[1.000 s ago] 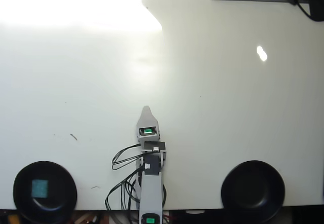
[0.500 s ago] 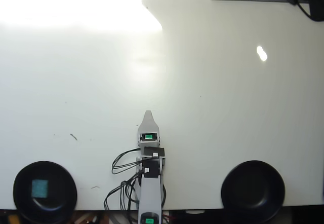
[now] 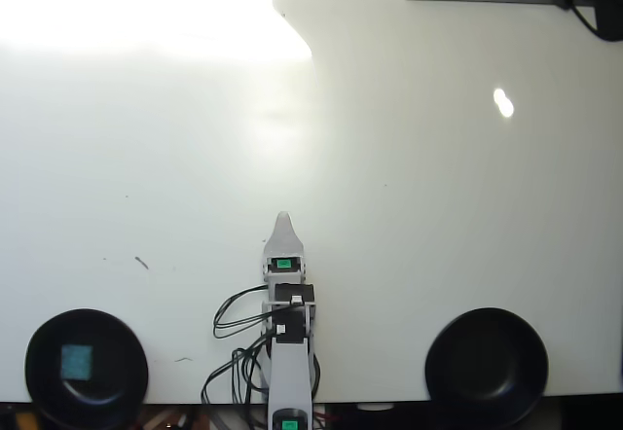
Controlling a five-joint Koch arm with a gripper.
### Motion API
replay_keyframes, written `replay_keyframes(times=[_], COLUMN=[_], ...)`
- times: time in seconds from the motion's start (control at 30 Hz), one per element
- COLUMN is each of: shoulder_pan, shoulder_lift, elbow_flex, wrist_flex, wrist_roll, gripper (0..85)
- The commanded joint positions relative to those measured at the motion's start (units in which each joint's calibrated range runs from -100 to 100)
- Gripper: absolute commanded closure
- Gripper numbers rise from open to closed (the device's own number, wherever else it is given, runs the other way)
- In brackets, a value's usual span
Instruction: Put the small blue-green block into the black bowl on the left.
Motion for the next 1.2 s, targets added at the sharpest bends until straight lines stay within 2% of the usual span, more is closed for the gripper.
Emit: replay_keyframes(times=[0.0, 1.17], shoulder_pan=[-0.3, -0.1], shoulder_lift=[-0.9, -0.2], elbow_flex=[-1.0, -3.1], wrist_flex=[0.4, -0.2], wrist_roll=[0.1, 0.1], gripper=[37.3, 37.3])
